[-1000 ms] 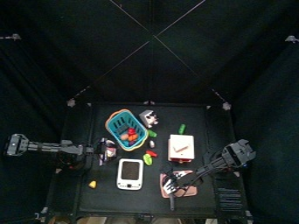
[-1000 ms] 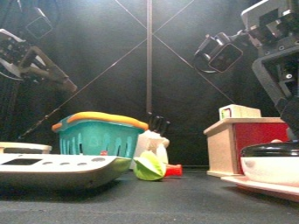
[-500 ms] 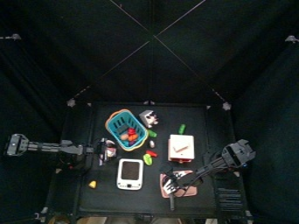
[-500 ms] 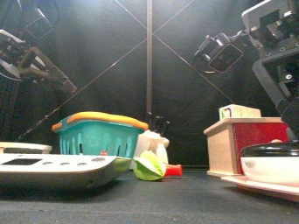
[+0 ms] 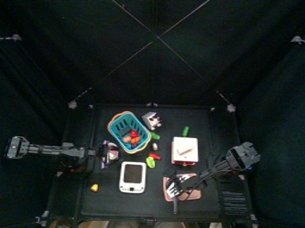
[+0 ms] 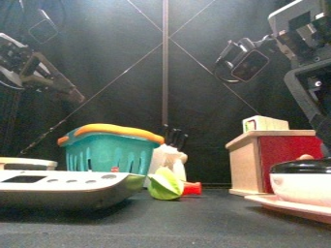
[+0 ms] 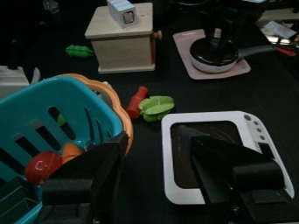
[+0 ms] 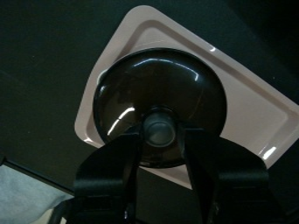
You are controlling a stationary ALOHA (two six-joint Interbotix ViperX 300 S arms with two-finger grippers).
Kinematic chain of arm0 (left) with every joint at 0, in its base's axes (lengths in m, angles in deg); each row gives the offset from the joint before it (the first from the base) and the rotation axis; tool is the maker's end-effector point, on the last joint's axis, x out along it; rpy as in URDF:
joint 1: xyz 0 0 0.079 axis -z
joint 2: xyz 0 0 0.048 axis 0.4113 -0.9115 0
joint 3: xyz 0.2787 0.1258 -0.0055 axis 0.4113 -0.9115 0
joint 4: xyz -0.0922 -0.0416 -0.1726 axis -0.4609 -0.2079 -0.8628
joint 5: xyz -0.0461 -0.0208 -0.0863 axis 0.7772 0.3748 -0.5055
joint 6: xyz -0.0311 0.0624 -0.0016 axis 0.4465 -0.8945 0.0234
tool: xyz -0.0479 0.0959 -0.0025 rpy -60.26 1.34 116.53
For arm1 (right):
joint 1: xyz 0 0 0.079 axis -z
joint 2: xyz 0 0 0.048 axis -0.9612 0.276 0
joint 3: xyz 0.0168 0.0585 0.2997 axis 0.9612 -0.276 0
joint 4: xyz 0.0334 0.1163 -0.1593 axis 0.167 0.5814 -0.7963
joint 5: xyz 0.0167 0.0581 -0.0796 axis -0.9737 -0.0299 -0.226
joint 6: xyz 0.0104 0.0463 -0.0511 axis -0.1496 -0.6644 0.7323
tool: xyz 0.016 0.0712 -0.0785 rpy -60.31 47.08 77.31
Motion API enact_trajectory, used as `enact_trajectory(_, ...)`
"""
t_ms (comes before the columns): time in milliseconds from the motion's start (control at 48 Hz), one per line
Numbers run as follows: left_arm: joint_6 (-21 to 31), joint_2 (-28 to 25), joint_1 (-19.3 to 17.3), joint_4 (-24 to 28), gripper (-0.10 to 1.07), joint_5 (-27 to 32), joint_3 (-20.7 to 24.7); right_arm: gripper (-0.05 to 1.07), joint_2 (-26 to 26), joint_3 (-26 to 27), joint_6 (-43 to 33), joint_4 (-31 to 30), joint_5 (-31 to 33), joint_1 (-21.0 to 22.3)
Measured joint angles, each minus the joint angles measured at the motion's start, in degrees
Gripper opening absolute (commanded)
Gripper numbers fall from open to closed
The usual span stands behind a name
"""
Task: Grab pot lid
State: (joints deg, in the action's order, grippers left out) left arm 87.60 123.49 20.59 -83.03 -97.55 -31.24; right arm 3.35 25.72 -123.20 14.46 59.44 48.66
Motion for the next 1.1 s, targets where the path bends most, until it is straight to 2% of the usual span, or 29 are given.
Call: enact_trajectory(1104,0.0,0.0,0.0,0.0,0.87,0.0,-0.2,0.66,-1.7,0.9,0.0,0.4,1.9,0.1)
